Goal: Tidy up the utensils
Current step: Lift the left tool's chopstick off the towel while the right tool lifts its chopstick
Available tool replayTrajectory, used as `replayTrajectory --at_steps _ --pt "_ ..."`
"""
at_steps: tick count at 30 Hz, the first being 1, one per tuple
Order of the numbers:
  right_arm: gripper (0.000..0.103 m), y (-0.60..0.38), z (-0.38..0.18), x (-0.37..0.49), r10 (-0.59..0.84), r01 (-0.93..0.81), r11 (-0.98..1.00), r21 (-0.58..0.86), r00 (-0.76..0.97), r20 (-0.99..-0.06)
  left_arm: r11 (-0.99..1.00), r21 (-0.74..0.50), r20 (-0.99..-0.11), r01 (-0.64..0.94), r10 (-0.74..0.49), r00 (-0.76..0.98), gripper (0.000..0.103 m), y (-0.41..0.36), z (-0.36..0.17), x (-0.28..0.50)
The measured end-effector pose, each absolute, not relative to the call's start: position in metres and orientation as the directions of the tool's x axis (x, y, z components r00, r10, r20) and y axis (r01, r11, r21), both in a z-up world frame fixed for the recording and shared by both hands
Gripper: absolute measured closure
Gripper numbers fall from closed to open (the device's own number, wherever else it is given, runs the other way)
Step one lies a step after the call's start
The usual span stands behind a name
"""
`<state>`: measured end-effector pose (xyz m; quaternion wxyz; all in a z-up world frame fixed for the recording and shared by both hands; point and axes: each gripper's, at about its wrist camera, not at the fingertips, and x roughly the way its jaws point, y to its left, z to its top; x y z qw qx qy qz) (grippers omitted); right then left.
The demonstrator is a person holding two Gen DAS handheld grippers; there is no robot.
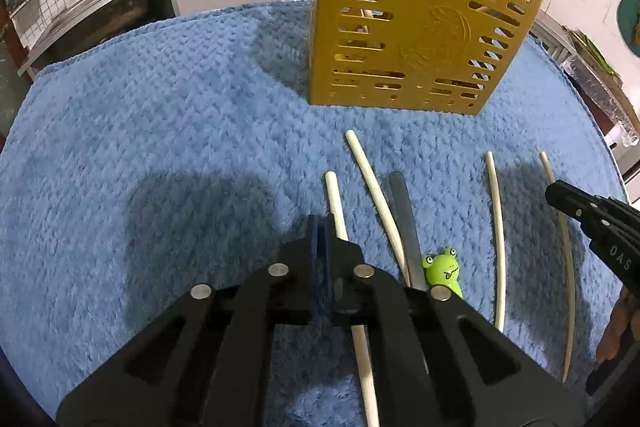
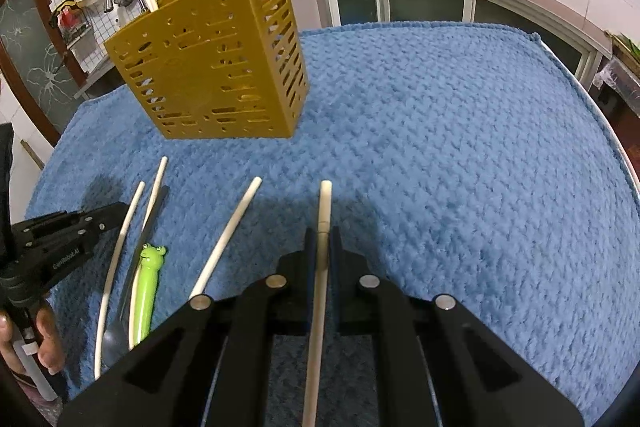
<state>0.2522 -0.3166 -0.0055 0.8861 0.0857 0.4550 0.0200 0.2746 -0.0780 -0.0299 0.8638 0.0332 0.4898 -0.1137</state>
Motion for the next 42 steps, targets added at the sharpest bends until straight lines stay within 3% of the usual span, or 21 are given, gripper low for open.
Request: replayTrajectory --at_steps 12,16,23,42 --pt "0.096 -0.318 -0.016 0.255 0.115 0.050 0.983 0.176 0.578 -0.808 0.971 0.018 -0.873 0.237 -0.100 0.477 0.099 -0.092 -0.034 0.286" --pt "0.096 -0.319 -0.015 0.254 0.111 0.051 0.984 0.172 0.581 -0.807 0.970 -0.086 -0.867 0.228 -0.185 0.463 0.099 -0.081 -0.028 0.289" --pt "0.096 -0.323 -0.019 0.256 0.110 0.062 0.982 0.178 0.579 -0.808 0.961 -0.152 -0.861 0.230 -0.244 0.447 0.097 -0.076 -0.022 0.287" --pt "0.096 -0.323 -0.022 0.256 0.101 0.068 0.983 0.171 0.580 -0.809 0.968 -0.075 -0.884 0.241 -0.176 0.432 0.096 -0.093 -0.033 0.290"
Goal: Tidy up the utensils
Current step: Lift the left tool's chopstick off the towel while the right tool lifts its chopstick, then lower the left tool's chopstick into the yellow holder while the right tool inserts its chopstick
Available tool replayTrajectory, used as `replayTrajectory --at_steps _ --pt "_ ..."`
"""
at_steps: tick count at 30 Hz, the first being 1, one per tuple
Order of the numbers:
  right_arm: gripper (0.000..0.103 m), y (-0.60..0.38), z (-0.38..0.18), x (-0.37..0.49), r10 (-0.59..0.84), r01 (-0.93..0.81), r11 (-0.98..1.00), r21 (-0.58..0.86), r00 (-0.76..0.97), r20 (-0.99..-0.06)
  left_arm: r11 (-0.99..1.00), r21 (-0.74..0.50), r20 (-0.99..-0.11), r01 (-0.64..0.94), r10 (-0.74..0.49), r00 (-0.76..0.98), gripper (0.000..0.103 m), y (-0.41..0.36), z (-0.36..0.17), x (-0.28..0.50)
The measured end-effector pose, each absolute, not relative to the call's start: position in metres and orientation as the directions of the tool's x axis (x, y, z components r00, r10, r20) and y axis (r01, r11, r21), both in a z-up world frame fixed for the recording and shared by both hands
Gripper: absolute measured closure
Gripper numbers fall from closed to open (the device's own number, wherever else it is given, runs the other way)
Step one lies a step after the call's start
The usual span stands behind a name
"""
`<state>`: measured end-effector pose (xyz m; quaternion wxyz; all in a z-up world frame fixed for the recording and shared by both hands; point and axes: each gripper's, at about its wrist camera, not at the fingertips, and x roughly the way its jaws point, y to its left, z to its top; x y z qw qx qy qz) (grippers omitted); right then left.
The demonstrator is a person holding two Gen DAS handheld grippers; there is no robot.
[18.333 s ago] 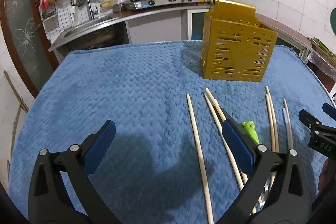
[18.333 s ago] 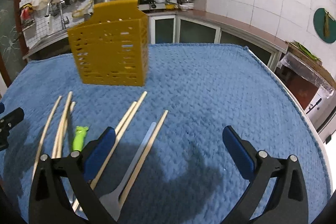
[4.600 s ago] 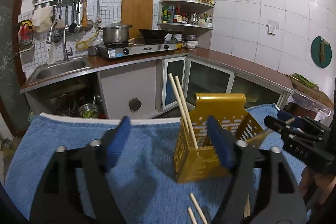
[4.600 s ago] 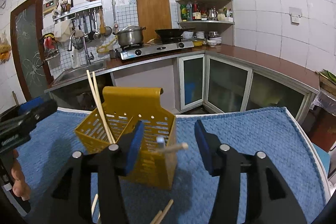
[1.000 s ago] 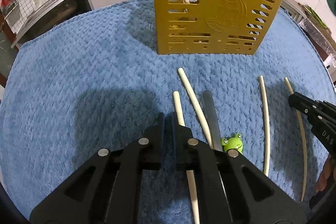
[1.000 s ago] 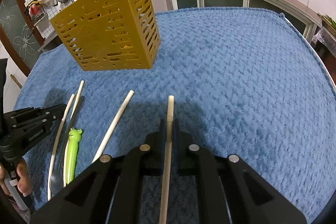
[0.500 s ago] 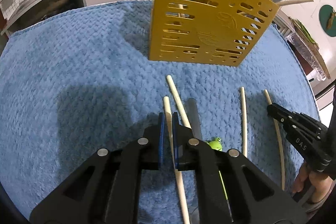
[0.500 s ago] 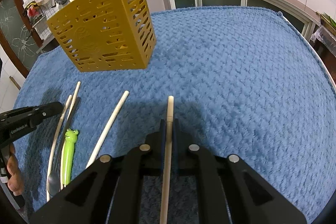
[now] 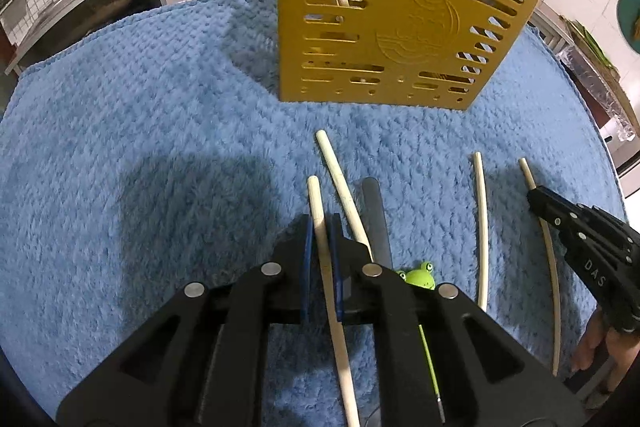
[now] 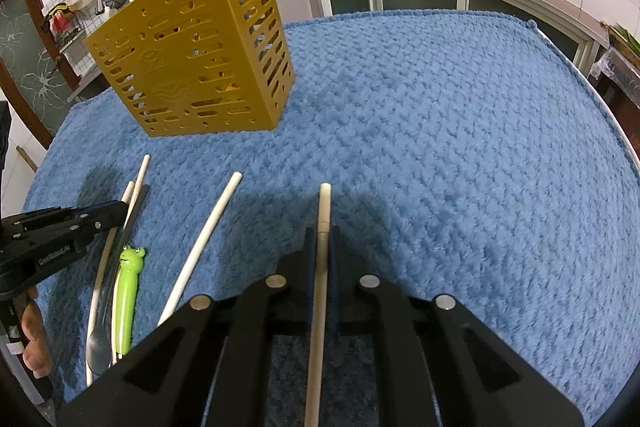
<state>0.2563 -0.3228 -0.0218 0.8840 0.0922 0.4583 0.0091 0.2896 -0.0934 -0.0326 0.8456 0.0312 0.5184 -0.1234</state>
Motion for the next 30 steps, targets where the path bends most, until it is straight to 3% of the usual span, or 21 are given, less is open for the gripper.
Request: replayTrajectory --at_steps 15,26,30 --pt "0.096 -0.317 0.009 0.241 0.091 0.049 0.985 0.164 0.660 -0.746 0.965 -0.088 -0.821 0.249 -0.212 0.531 0.098 -0.086 -0.005 0.266" --pt "0.096 -0.307 0.069 0.222 0.110 -0.004 0.985 0.174 0.787 -0.607 0.945 -0.140 -0.657 0.295 -0.312 0.686 0.099 -0.072 0.065 0.242" --pt "0.095 -0.307 0.061 0.242 0.118 -0.017 0.989 0.149 0.702 -0.702 0.939 -0.134 -0.657 0.318 -0.325 0.681 0.099 -0.073 0.073 0.246"
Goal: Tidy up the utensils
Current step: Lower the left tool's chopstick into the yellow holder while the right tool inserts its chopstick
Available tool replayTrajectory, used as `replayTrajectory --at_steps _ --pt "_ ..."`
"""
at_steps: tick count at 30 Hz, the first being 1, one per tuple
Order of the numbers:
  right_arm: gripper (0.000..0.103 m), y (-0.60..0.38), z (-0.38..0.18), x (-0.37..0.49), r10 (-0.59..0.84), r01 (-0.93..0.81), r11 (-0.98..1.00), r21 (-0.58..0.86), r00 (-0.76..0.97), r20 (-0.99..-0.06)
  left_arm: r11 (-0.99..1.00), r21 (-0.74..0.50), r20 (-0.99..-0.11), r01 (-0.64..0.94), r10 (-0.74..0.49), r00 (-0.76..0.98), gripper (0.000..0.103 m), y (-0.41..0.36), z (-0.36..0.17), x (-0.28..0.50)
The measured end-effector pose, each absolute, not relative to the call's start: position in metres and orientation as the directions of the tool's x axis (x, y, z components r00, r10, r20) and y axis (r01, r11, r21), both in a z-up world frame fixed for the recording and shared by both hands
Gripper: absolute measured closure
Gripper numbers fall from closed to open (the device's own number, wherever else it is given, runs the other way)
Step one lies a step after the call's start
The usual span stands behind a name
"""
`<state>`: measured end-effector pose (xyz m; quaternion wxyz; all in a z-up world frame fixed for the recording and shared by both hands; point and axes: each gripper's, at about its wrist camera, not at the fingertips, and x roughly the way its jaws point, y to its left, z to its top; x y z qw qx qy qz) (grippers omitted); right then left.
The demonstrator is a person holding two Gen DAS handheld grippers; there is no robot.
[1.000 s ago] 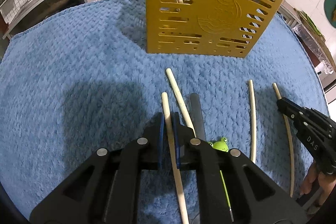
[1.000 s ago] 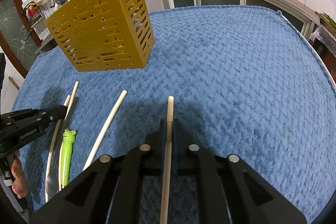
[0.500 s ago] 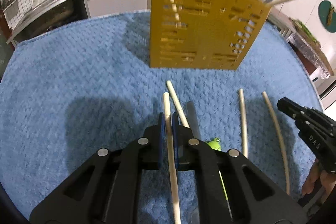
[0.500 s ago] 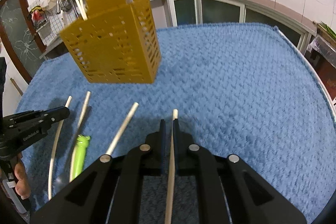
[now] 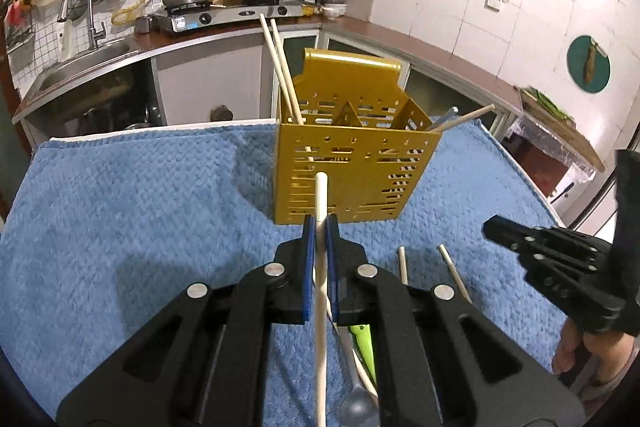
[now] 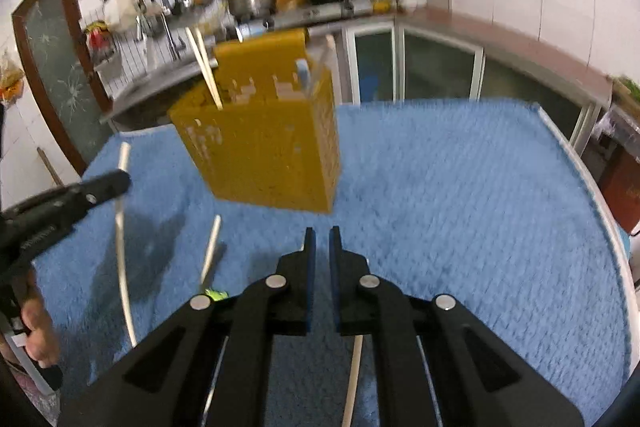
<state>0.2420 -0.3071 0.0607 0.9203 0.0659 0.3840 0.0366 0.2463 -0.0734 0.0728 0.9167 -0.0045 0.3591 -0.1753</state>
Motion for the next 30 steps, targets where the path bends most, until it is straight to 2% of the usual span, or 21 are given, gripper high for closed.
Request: replayTrajectory --at_steps 3,5,6,9,11,13,20,23,30 --pt "0.091 -0.309 0.039 0.253 0.074 -0.001 0.995 0.096 0.637 -0.767 0.939 -0.135 -0.678 0.315 -0.320 0.662 0.099 -0.072 0.064 0.252" --pt "0.057 -0.311 0.022 0.256 0.077 0.006 0.995 0.101 0.608 -0.790 0.942 -0.135 -0.688 0.306 -0.312 0.656 0.098 -0.070 0.056 0.255" --pt "0.056 -0.311 0.014 0.256 0.056 0.017 0.996 0.084 0.610 -0.790 0.944 -0.137 -0.691 0.301 -0.309 0.654 0.098 -0.069 0.053 0.256" --pt "0.061 -0.311 0.001 0.256 0.025 0.021 0.999 0.048 0.606 -0.795 0.947 -0.138 -0.696 0.291 -0.302 0.652 0.098 -0.067 0.047 0.259" --pt "0.079 -0.313 -0.005 0.259 0.014 0.031 0.999 0.040 0.592 -0.806 0.946 -0.145 -0.698 0.290 -0.305 0.648 0.098 -0.064 0.047 0.261" --pt "0.086 -0.314 -0.009 0.262 0.012 0.036 0.999 0.040 0.579 -0.815 0.946 -0.145 -0.697 0.289 -0.305 0.649 0.098 -0.063 0.047 0.262" --pt "0.096 -0.307 -0.015 0.274 -0.023 0.034 0.999 -0.005 0.538 -0.843 0.949 -0.137 -0.701 0.285 -0.296 0.649 0.098 -0.066 0.045 0.262" --pt "0.097 -0.307 -0.008 0.273 -0.025 0.040 0.999 -0.004 0.542 -0.840 0.949 -0.138 -0.700 0.284 -0.297 0.649 0.098 -0.065 0.046 0.262" --pt "0.097 -0.321 0.039 0.243 0.119 0.020 0.983 0.182 0.680 -0.723 0.940 -0.160 -0.676 0.303 -0.328 0.660 0.098 -0.061 0.058 0.255"
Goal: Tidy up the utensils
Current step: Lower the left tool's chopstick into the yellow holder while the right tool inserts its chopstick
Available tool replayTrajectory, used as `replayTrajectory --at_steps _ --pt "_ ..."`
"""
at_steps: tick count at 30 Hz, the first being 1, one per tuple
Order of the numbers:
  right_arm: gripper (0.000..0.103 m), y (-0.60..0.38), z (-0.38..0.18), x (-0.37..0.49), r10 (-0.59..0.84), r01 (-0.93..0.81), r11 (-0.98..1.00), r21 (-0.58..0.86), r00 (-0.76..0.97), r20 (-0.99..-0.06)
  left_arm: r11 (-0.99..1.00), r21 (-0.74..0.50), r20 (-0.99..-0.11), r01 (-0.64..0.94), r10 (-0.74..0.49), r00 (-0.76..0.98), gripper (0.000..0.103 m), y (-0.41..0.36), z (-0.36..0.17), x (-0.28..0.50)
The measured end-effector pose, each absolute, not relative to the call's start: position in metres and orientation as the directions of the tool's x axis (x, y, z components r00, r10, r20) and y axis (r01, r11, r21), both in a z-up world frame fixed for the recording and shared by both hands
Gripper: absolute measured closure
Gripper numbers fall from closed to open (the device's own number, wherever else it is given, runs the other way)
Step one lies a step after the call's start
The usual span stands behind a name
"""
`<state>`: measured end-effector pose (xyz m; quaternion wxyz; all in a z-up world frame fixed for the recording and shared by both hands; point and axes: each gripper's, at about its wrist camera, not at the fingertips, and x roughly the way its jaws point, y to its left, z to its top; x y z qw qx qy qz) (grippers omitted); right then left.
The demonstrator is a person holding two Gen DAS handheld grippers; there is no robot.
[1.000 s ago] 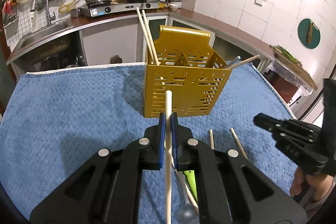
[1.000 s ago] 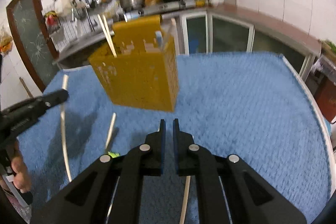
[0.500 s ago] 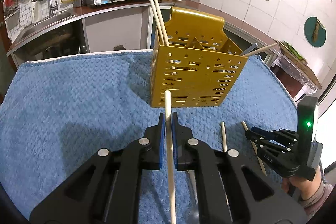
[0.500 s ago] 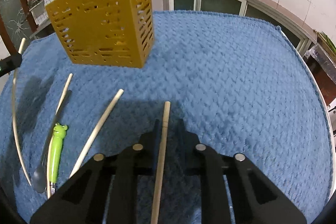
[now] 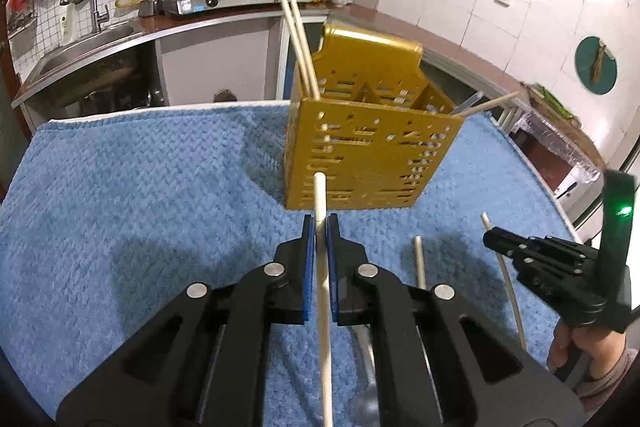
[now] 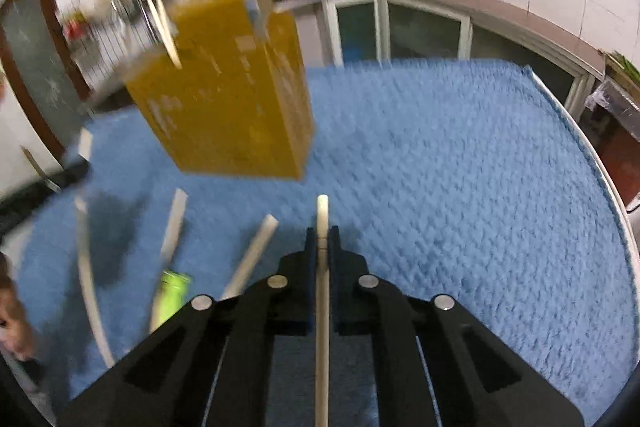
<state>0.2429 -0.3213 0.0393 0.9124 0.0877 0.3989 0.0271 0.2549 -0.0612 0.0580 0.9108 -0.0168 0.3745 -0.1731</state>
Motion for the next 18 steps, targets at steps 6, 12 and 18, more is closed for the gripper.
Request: replayTrajectory --at_steps 6,12,18 --pt "0.097 -0.316 0.078 0.221 0.187 -0.058 0.969 0.240 0.805 -0.562 0.927 -0.170 -0.625 0.334 -0.364 0.691 0.099 -0.061 0.079 0.246" --pt "0.097 -0.315 0.089 0.216 0.199 -0.075 0.961 0.265 0.854 -0.481 0.918 -0.189 -0.602 0.349 -0.389 0.697 0.099 -0.057 0.088 0.244" --pt "0.097 -0.310 0.093 0.217 0.210 -0.086 0.959 0.270 0.854 -0.476 0.914 -0.188 -0.589 0.359 -0.397 0.704 0.099 -0.055 0.094 0.242"
